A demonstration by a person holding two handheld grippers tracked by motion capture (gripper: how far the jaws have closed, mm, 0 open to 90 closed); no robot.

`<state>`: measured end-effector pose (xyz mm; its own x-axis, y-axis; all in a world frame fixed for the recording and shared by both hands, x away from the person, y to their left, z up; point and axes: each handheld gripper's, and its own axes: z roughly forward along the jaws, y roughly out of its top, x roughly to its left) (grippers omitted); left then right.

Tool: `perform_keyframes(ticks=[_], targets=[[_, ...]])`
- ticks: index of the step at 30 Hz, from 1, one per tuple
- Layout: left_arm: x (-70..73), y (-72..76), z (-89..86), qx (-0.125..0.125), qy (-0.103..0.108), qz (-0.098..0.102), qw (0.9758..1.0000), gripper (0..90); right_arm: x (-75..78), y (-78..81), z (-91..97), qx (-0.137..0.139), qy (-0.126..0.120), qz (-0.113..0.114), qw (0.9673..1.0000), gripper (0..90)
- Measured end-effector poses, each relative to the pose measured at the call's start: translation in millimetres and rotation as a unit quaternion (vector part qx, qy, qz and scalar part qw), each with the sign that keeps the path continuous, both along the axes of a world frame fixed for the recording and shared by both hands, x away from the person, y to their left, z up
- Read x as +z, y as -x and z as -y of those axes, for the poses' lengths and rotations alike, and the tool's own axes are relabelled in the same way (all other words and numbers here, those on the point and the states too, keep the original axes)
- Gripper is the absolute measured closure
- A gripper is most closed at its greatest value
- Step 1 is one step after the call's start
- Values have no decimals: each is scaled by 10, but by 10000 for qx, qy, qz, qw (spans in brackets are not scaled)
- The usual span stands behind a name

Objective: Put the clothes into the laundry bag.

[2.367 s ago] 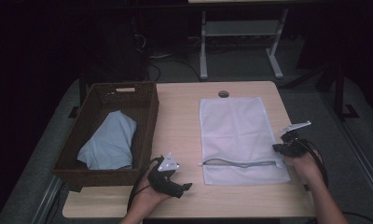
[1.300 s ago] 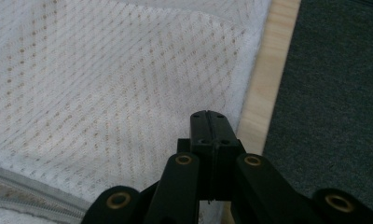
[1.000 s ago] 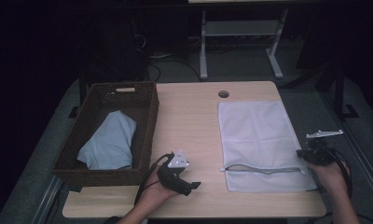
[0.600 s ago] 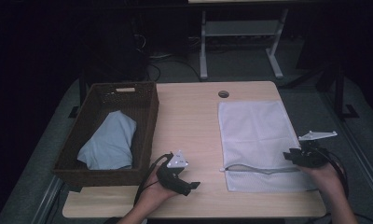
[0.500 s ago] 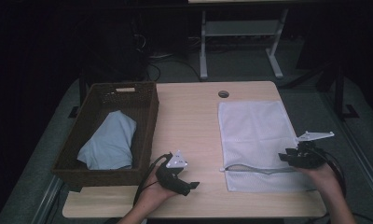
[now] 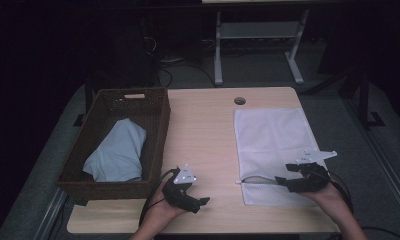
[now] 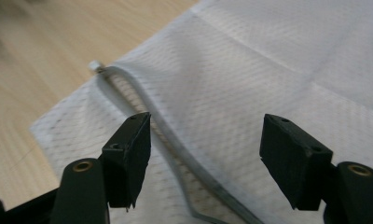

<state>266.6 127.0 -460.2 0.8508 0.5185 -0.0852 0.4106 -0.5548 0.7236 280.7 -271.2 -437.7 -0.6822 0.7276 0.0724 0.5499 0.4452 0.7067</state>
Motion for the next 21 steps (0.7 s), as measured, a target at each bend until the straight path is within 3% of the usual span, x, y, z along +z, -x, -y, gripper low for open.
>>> perform_keyframes(ticks=[12,21], targets=[[-24,121,-43,104,-29,-69,9999,128,-57,259,-369,574,-315,-58,9978,166],[-12,155,-36,43,-25,-90,9999,124,-135,269,-653,829,-365,142,9958,128]])
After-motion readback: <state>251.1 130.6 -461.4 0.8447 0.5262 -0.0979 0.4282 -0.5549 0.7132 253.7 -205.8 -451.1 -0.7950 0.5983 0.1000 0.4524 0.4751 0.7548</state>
